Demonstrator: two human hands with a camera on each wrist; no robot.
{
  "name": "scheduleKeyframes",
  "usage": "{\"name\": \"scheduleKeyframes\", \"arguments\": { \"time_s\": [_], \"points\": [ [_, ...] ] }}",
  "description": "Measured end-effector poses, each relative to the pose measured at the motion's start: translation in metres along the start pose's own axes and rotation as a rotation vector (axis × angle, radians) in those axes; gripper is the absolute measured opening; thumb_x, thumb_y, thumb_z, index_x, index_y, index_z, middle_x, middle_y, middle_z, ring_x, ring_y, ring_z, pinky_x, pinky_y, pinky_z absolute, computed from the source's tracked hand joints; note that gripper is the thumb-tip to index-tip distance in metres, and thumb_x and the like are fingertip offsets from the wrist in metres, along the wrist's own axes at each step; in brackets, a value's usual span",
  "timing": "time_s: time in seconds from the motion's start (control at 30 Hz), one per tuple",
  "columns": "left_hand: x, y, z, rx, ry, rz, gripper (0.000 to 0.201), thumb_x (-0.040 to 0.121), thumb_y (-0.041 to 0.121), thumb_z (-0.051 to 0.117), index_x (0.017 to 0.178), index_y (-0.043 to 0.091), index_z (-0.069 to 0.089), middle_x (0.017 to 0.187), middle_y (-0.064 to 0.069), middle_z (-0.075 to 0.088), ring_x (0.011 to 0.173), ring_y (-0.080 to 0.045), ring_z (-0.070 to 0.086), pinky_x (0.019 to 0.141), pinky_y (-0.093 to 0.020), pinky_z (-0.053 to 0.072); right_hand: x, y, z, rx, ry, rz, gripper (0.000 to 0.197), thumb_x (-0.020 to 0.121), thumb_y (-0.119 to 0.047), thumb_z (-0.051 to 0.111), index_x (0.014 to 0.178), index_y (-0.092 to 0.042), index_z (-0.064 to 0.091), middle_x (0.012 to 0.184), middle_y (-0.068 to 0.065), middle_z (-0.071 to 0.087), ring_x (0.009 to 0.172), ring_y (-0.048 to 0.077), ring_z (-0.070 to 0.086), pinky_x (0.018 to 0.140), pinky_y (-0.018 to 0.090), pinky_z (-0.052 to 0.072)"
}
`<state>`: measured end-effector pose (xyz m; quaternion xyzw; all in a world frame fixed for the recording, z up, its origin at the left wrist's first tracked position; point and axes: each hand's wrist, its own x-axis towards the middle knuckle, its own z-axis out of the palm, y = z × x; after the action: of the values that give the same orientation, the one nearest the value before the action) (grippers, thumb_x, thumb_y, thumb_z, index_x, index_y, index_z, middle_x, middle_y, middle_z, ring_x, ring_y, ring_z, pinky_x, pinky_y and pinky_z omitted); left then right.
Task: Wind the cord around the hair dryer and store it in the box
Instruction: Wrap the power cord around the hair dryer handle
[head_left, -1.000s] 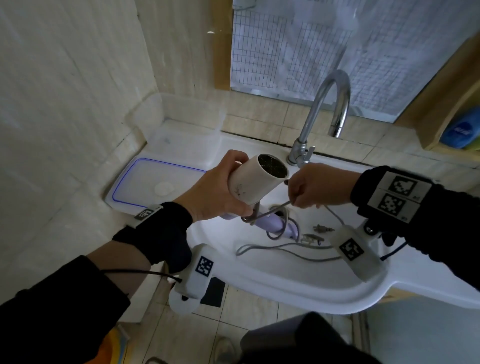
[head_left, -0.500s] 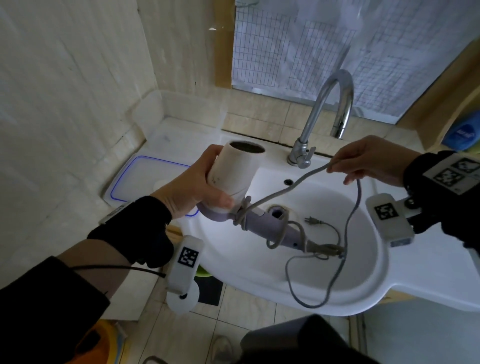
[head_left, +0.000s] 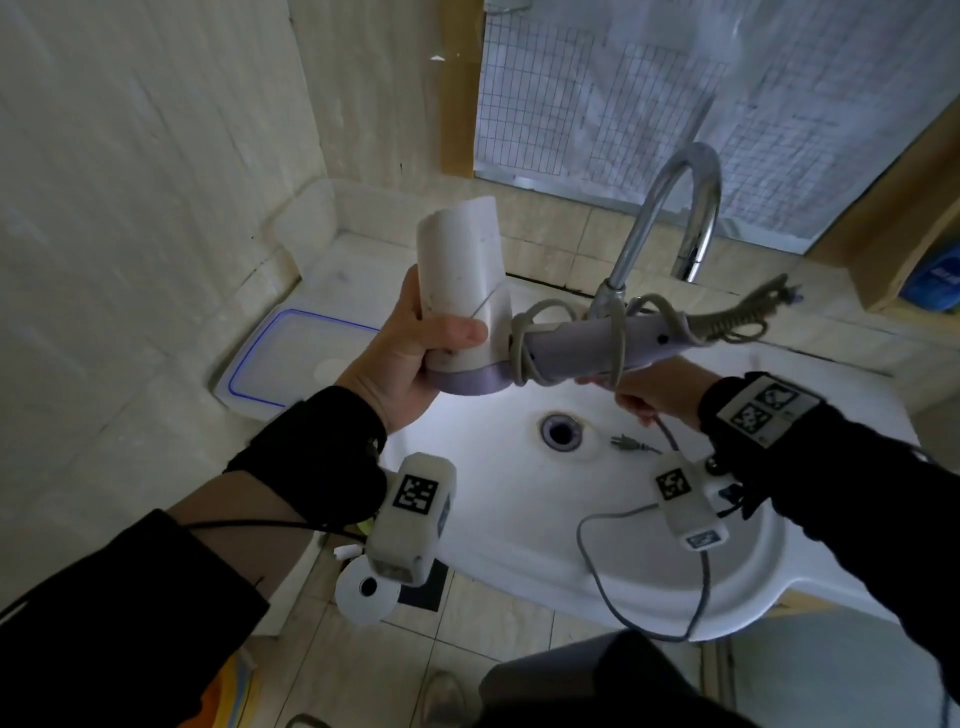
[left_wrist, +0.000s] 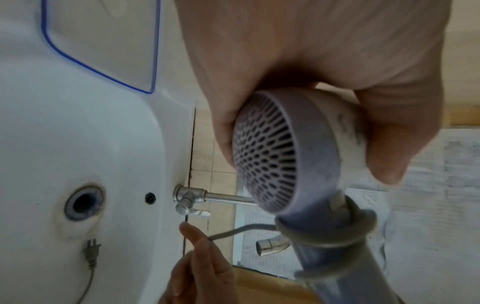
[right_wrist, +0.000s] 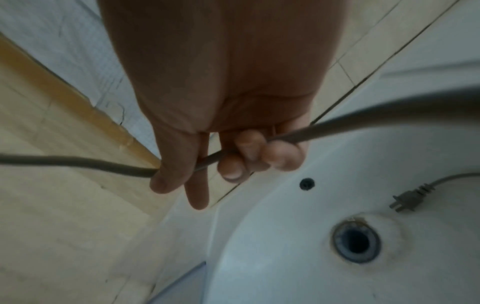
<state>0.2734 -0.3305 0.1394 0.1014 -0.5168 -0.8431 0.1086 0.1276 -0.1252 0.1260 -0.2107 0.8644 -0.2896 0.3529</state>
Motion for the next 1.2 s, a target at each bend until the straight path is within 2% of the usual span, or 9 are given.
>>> {"name": "scheduleKeyframes", "arguments": {
  "time_s": [0.13, 0.27, 0.4, 0.5, 0.67, 0.77, 0.93, 1.1, 1.2],
  "points": [
    [0.003, -0.002, 0.007, 0.059, 0.125, 0.086, 0.071, 0.045, 0.014, 0.073, 0.109, 0.019, 0.042, 0.102, -0.004, 0.056, 0.090, -0.021, 0.060, 0.073, -0.035, 0.054, 0.001, -0.002, 0.020, -0.056, -0.060, -0.008, 0.018, 0.091, -0.031, 0.055, 0.093, -0.022, 0.070, 0.047, -0.001, 0.042, 0.039, 0.012, 0.033, 0.043, 0.023, 0.032],
    [0.005, -0.004, 0.013, 0.182, 0.233, 0.166, 0.068, 0.042, 0.022, 0.075, 0.100, 0.031, 0.042, 0.096, 0.006, 0.059, 0.083, -0.009, 0.064, 0.072, -0.030, 0.055, -0.001, -0.003, 0.035, -0.206, -0.100, -0.038, 0.028, 0.092, -0.034, 0.054, 0.065, -0.029, 0.060, 0.050, -0.001, 0.046, 0.034, 0.008, 0.039, 0.041, 0.017, 0.036],
    [0.007, -0.006, 0.019, 0.291, 0.269, 0.241, 0.073, 0.045, 0.011, 0.078, 0.104, 0.026, 0.038, 0.094, 0.006, 0.058, 0.072, 0.003, 0.064, 0.063, -0.016, 0.052, -0.005, -0.004, 0.046, -0.357, -0.147, -0.075, 0.025, 0.092, -0.038, 0.050, 0.070, -0.029, 0.057, 0.053, -0.001, 0.049, 0.046, 0.004, 0.046, 0.062, 0.020, 0.040],
    [0.006, -0.009, 0.024, 0.392, 0.252, 0.283, 0.071, 0.049, 0.009, 0.078, 0.102, 0.033, 0.037, 0.096, 0.005, 0.057, 0.079, -0.008, 0.065, 0.064, -0.022, 0.054, -0.011, -0.009, 0.052, -0.480, -0.176, -0.106, 0.040, 0.093, -0.042, 0.047, 0.055, -0.033, 0.045, 0.051, -0.005, 0.048, 0.051, 0.002, 0.045, 0.074, 0.024, 0.038],
    [0.000, -0.012, 0.028, 0.669, 0.169, 0.311, 0.074, 0.047, 0.027, 0.081, 0.099, 0.052, 0.035, 0.101, 0.013, 0.056, 0.090, -0.019, 0.064, 0.068, -0.036, 0.059, -0.032, -0.021, 0.055, -0.594, -0.227, -0.200, 0.029, 0.092, -0.047, 0.046, 0.095, -0.027, 0.068, 0.063, -0.012, 0.046, 0.073, 0.011, 0.045, 0.086, 0.026, 0.039],
    [-0.004, -0.012, 0.031, 0.807, 0.115, 0.325, 0.073, 0.052, 0.023, 0.082, 0.101, 0.048, 0.034, 0.101, 0.017, 0.053, 0.089, -0.012, 0.061, 0.065, -0.026, 0.053, -0.043, -0.024, 0.051, -0.597, -0.239, -0.246, 0.032, 0.090, -0.047, 0.049, 0.108, -0.028, 0.068, 0.077, -0.008, 0.057, 0.081, 0.009, 0.049, 0.086, 0.025, 0.040],
    [-0.007, -0.014, 0.034, 0.945, 0.054, 0.300, 0.076, 0.057, 0.020, 0.085, 0.109, 0.038, 0.032, 0.099, 0.022, 0.051, 0.091, -0.016, 0.059, 0.070, -0.029, 0.054, -0.056, -0.027, 0.036, -0.621, -0.260, -0.280, 0.032, 0.090, -0.030, 0.056, 0.121, -0.027, 0.062, 0.085, -0.006, 0.051, 0.082, 0.008, 0.046, 0.078, 0.019, 0.033],
    [-0.004, -0.017, 0.035, 1.036, -0.010, 0.309, 0.076, 0.056, 0.021, 0.085, 0.108, 0.035, 0.032, 0.095, 0.021, 0.049, 0.084, -0.008, 0.055, 0.064, -0.015, 0.042, -0.064, -0.031, 0.021, -0.604, -0.198, -0.281, 0.028, 0.088, -0.017, 0.056, 0.113, -0.025, 0.067, 0.080, -0.007, 0.053, 0.068, 0.004, 0.047, 0.079, 0.021, 0.043],
    [-0.003, -0.017, 0.037, 1.081, -0.024, 0.315, 0.074, 0.056, 0.023, 0.085, 0.111, 0.029, 0.037, 0.094, 0.022, 0.049, 0.083, -0.009, 0.054, 0.064, -0.013, 0.041, -0.063, -0.034, 0.013, -0.574, -0.169, -0.289, 0.023, 0.087, -0.017, 0.056, 0.105, -0.020, 0.071, 0.064, -0.012, 0.052, 0.057, -0.003, 0.047, 0.065, 0.013, 0.042]
  ]
}}
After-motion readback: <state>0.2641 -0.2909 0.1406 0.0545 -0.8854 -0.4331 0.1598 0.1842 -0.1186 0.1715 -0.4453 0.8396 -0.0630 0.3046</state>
